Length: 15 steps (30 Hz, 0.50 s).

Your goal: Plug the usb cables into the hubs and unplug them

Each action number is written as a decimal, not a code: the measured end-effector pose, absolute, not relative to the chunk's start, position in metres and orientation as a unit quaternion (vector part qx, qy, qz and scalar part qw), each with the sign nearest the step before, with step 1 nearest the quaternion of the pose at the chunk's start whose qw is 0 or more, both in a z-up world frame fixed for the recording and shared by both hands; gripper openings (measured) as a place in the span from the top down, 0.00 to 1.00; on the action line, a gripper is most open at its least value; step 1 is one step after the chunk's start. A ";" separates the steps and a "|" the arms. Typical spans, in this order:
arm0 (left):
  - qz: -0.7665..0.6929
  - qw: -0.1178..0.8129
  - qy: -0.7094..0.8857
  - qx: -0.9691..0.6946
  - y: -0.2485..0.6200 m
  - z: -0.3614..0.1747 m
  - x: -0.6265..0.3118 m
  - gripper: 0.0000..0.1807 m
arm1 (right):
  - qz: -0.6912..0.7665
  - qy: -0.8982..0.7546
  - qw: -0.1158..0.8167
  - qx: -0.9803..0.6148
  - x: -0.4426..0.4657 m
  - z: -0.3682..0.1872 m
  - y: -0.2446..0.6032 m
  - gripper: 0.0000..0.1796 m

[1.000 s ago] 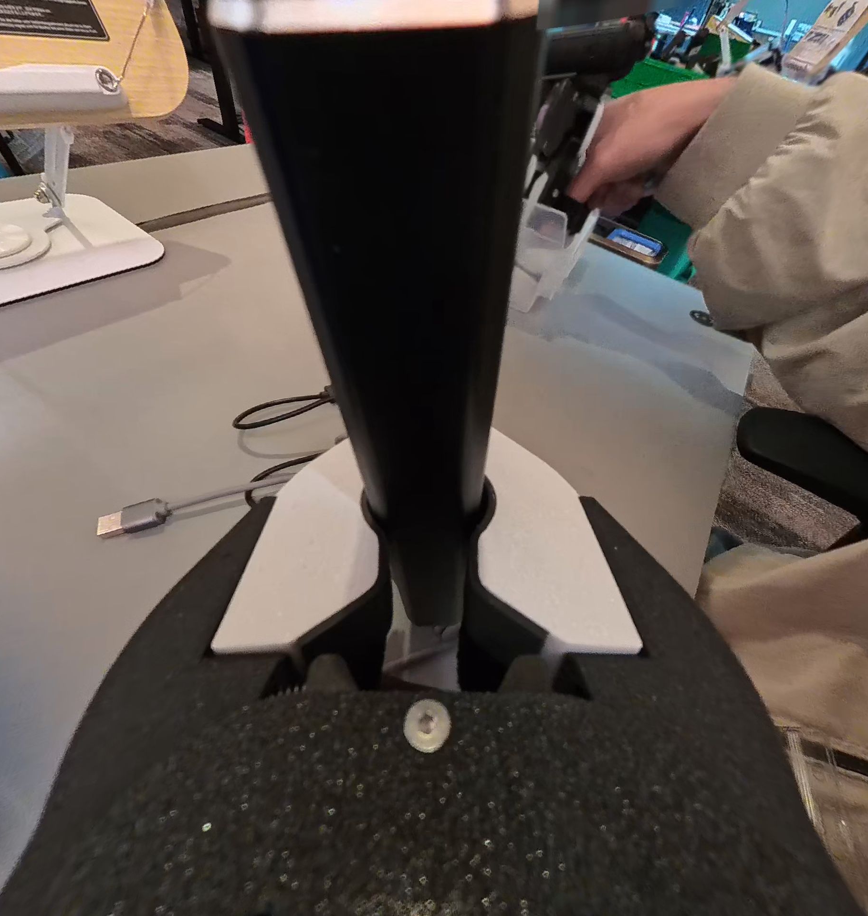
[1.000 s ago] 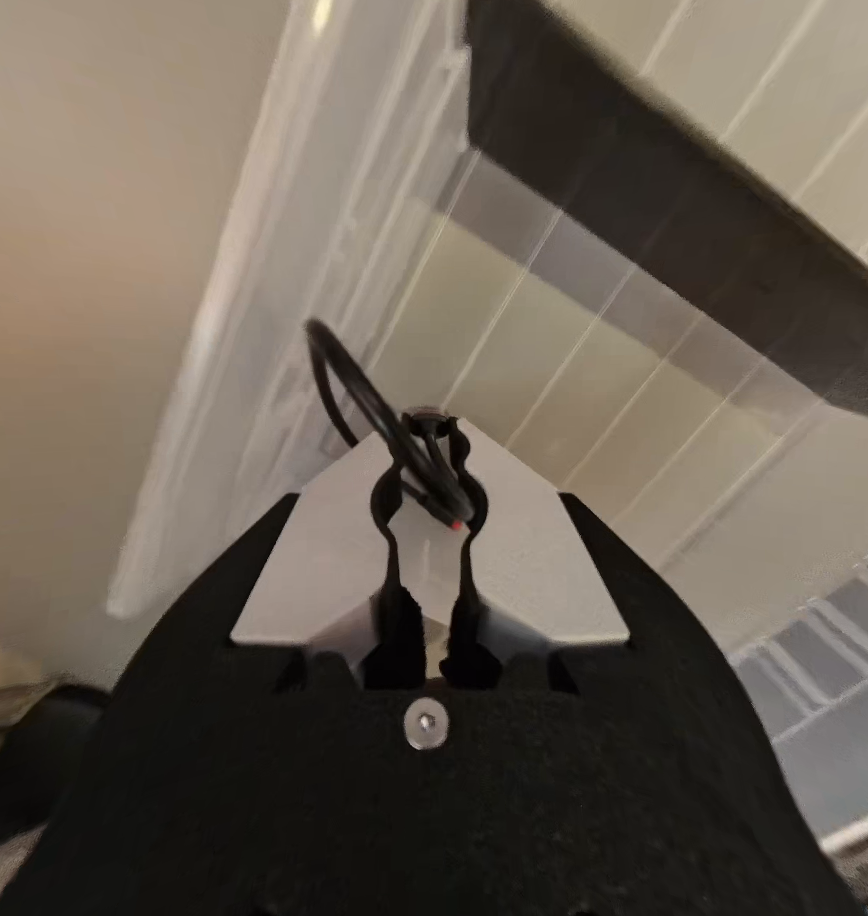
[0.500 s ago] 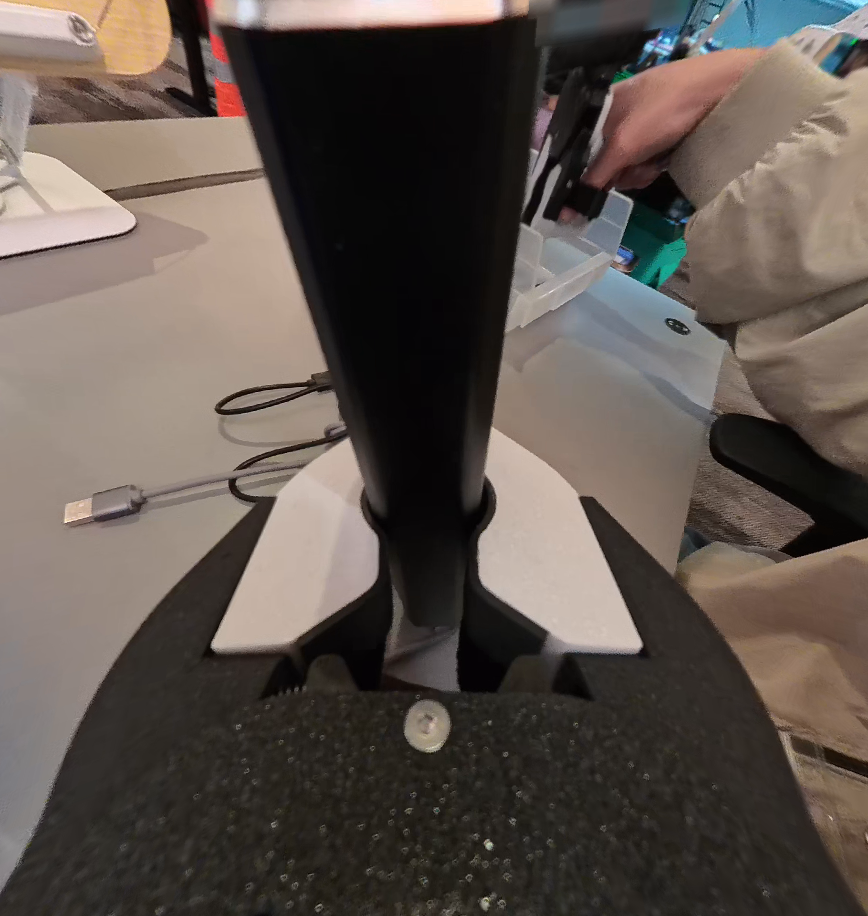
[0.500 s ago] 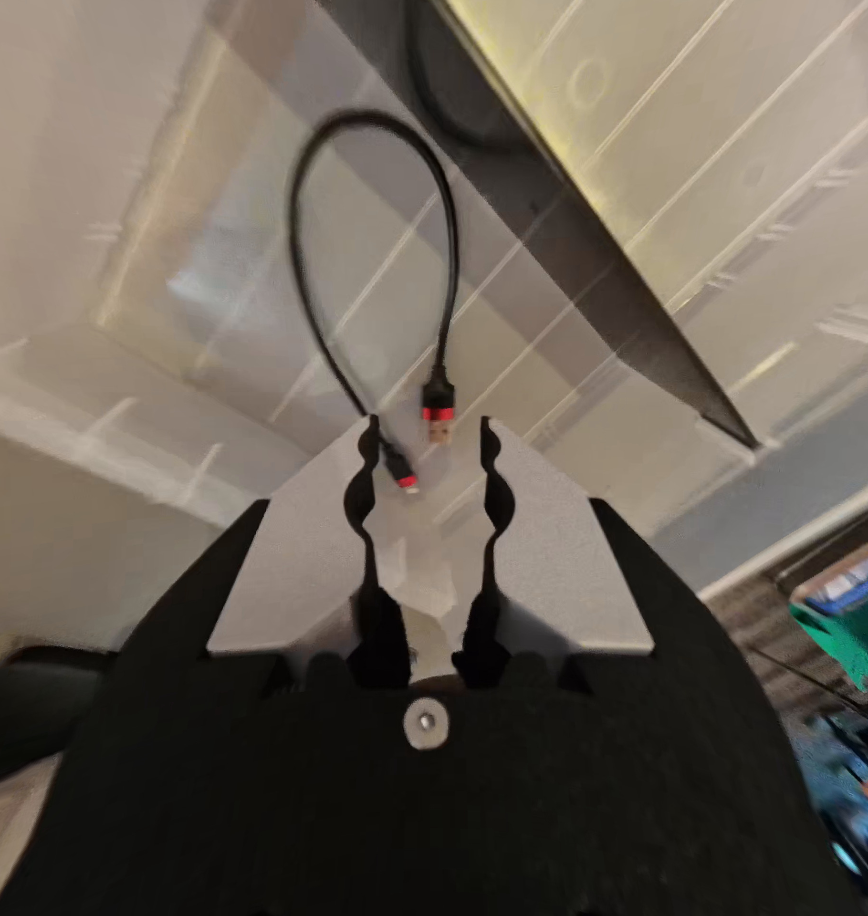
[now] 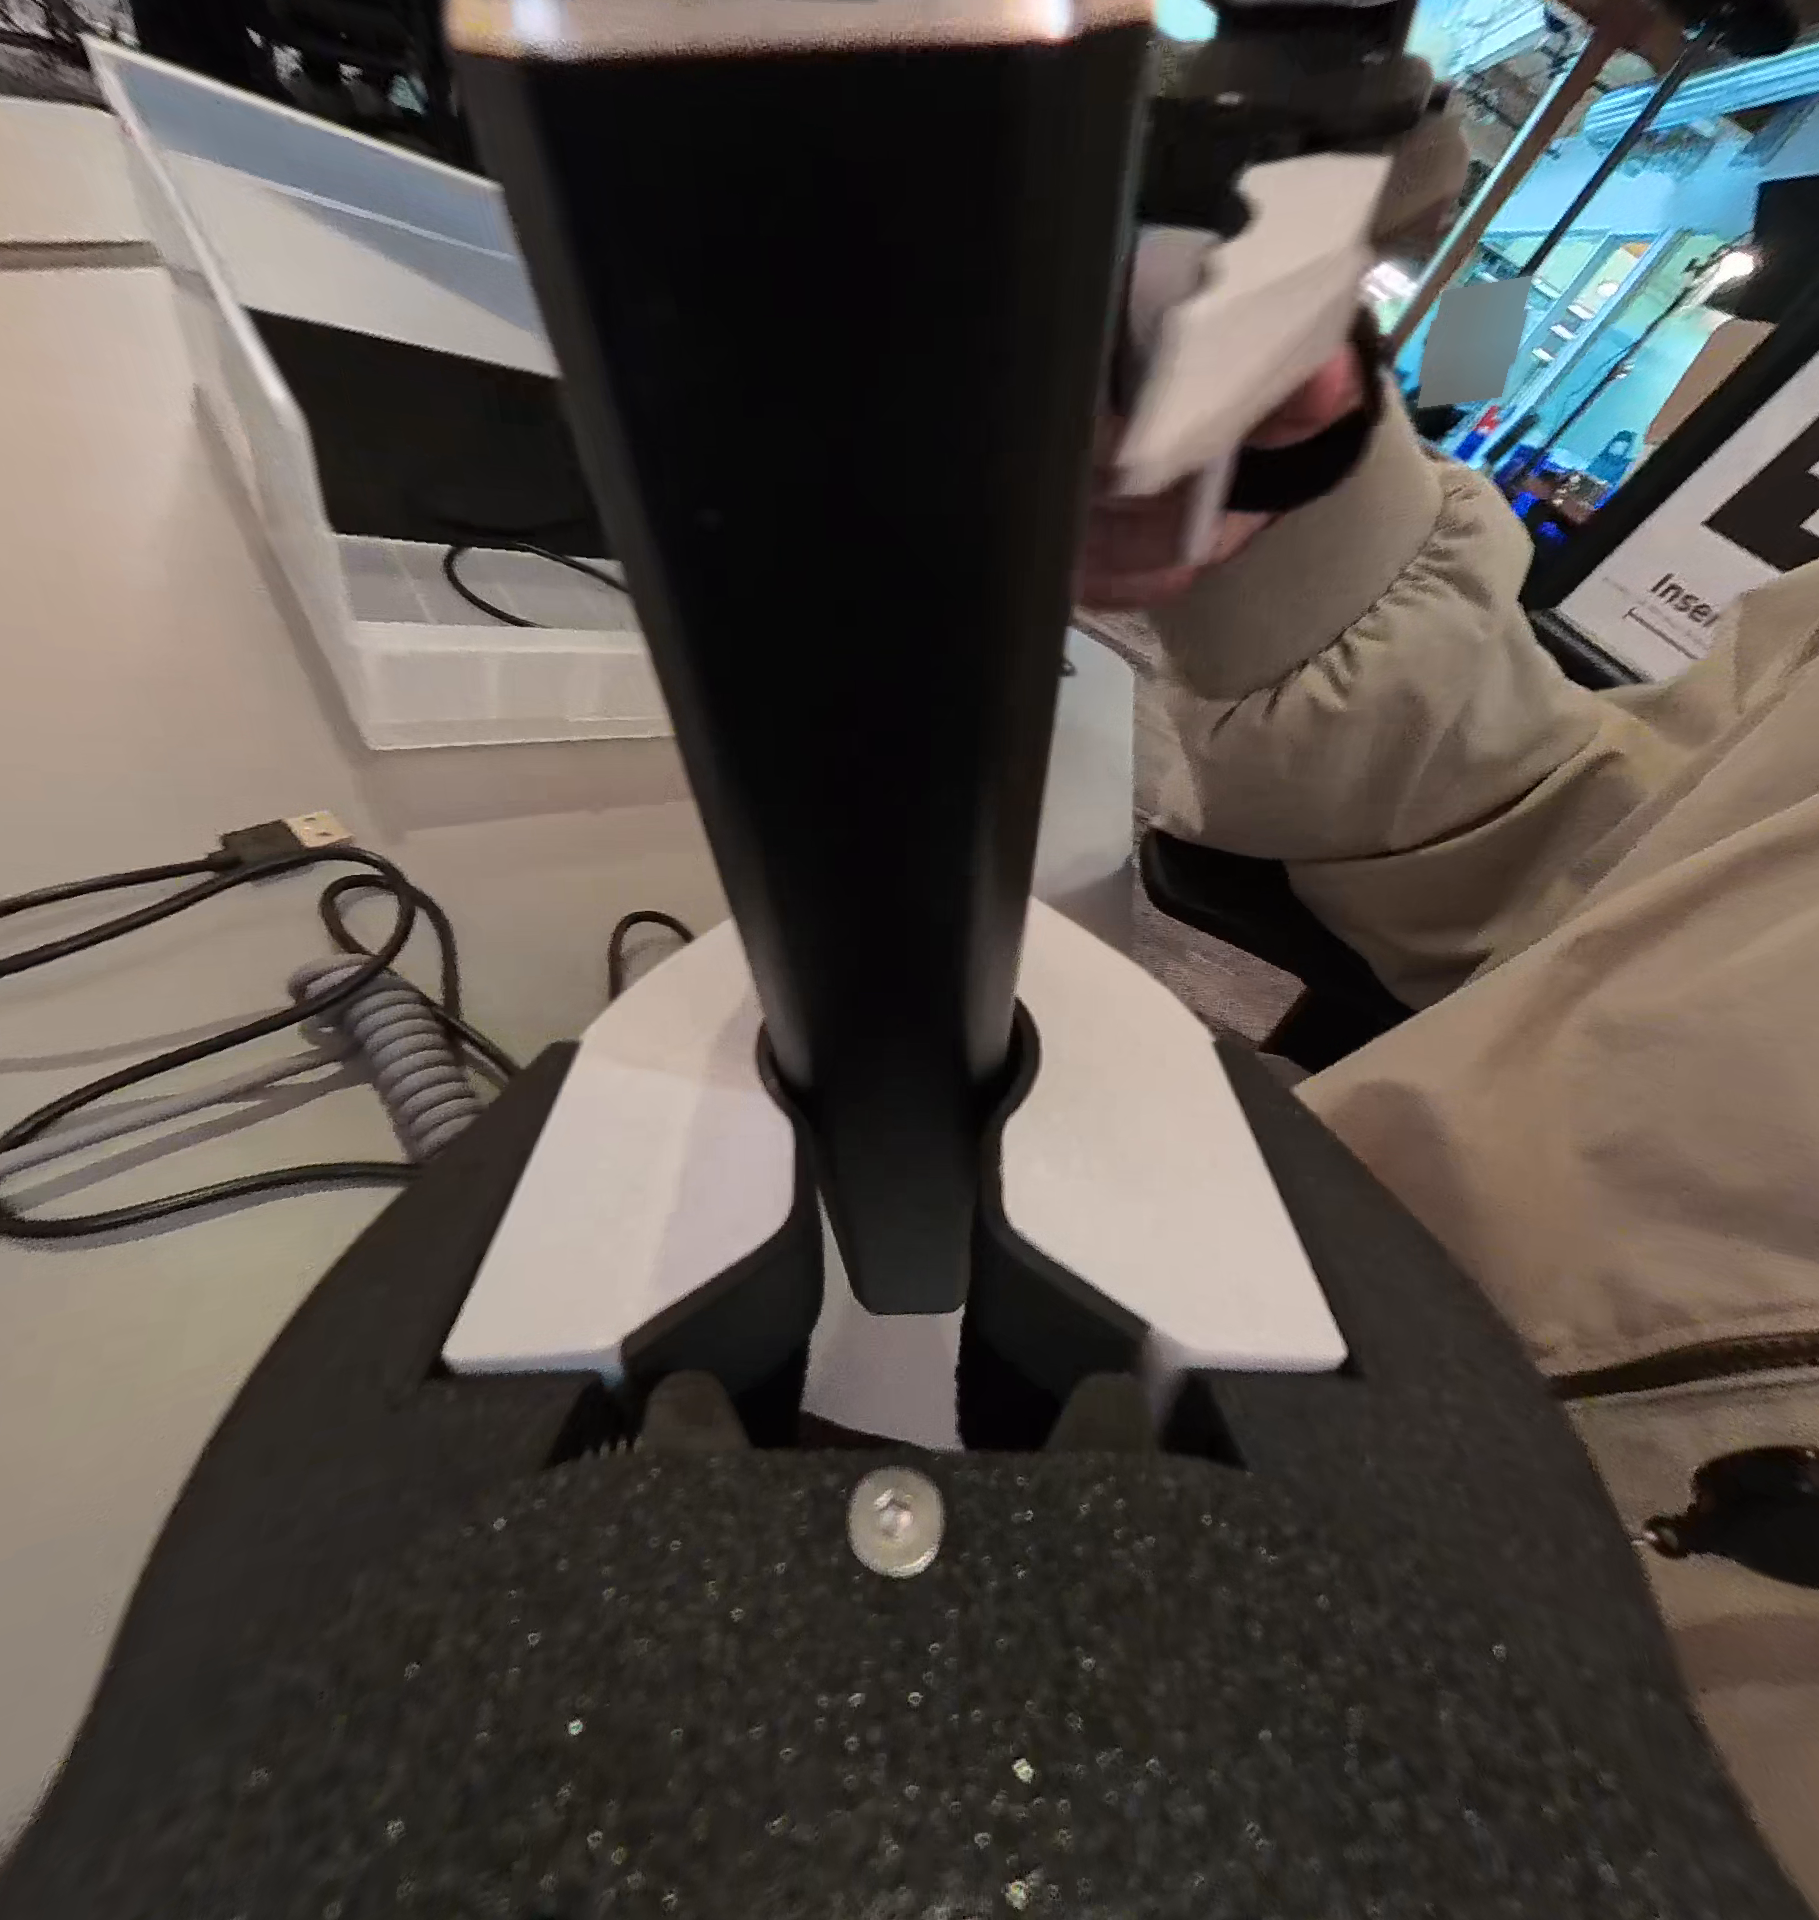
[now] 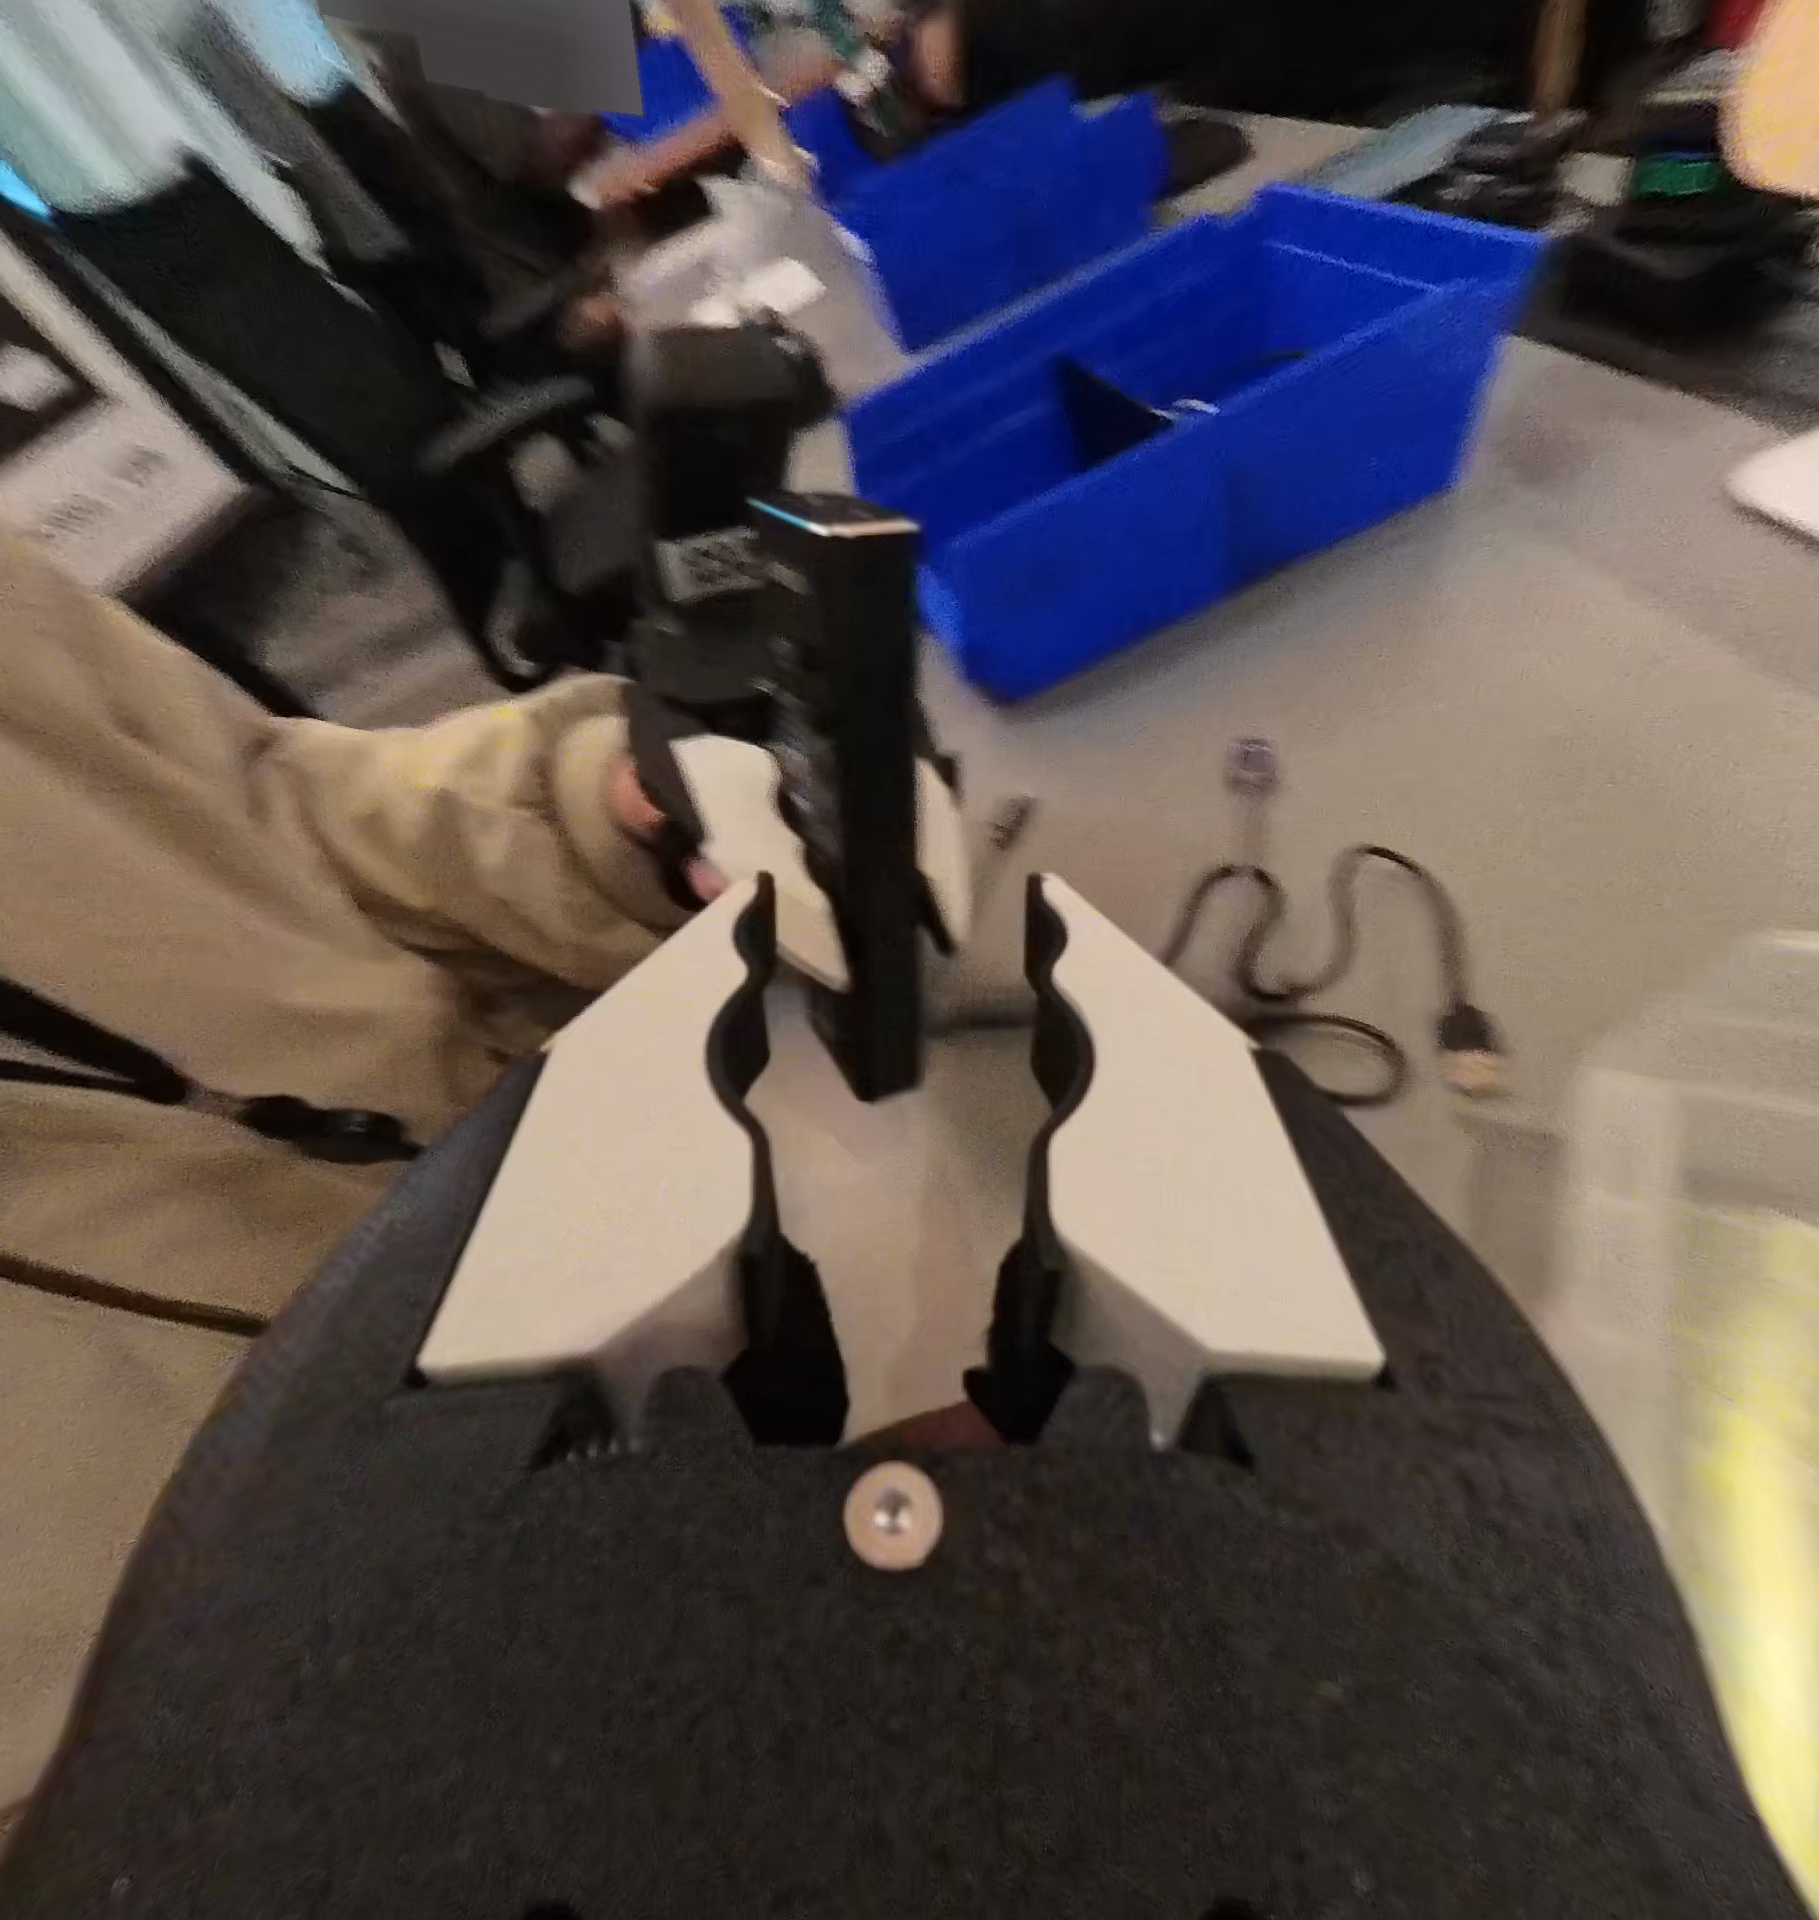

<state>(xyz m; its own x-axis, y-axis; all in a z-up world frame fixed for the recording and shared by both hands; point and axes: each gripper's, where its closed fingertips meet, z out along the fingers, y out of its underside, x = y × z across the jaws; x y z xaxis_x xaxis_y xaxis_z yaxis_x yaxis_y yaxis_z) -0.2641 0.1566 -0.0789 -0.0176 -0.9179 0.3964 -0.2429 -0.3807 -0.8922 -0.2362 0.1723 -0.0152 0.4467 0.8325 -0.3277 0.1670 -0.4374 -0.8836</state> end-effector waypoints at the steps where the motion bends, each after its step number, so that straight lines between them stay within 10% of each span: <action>1: -0.553 0.299 0.465 -0.623 0.152 -0.079 -0.262 0.84 | 0.435 -0.335 0.401 -0.733 -0.251 -0.016 0.167 0.73; 15: -0.592 0.329 0.388 -0.625 0.170 -0.065 -0.276 0.68 | 0.332 -0.312 0.504 -0.734 -0.213 0.015 0.203 0.85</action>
<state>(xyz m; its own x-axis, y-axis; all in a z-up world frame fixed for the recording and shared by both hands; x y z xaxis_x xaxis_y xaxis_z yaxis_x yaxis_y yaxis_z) -0.2763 0.1699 -0.0651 -0.0025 -0.8749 0.4843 -0.0951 -0.4819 -0.8710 -0.2130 0.2031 0.0149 0.5850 0.7925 -0.1726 0.1236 -0.2974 -0.9467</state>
